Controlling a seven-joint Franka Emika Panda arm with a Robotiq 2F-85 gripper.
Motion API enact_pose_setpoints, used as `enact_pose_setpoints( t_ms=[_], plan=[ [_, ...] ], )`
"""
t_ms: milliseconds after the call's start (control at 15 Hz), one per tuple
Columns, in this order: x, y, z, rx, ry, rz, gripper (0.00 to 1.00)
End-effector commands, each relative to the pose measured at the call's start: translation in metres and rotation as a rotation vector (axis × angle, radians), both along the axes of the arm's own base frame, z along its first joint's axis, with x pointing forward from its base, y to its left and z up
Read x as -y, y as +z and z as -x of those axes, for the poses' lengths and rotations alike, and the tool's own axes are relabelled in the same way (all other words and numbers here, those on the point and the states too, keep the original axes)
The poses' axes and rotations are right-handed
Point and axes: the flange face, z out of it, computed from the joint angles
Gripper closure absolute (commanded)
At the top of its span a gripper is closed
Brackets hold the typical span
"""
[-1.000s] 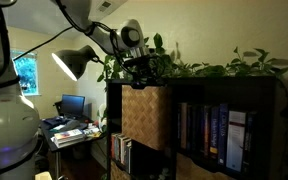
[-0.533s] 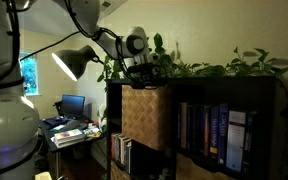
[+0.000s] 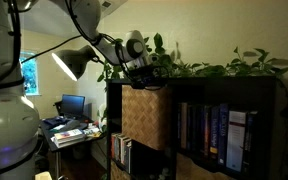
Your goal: Pull out the basket, put three pairs of socks on the top of the shelf, then push the basket in
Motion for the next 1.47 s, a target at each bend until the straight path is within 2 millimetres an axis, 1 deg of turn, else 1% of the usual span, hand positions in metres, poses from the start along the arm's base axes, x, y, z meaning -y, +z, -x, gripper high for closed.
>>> enact_pose_setpoints(
  t_ms=[0,267,333,400,533,600,667,800,1200,1400],
  plan=[
    [0.0,0.002,0.005,0.021,-0.002,0.002,0.59],
    [-0.004,0.003,0.009,-0.003,0.003,-0.017,0.85],
    [-0.006,0.003,0.011,-0.019,0.004,-0.019,0.9],
    [-0.007,0.004,0.012,-0.027,0.004,-0.02,0.93],
    [-0.01,0.007,0.016,-0.047,0.004,-0.019,0.93],
    [-0.012,0.011,0.019,-0.057,0.002,-0.015,0.9],
    [-0.012,0.013,0.021,-0.066,0.0,-0.011,0.91],
    [-0.014,0.023,0.028,-0.08,-0.003,0.004,0.91],
    [-0.012,0.056,0.041,-0.087,-0.025,0.015,0.91],
    [-0.008,0.079,0.044,-0.053,-0.045,0.019,0.91]
  ],
)
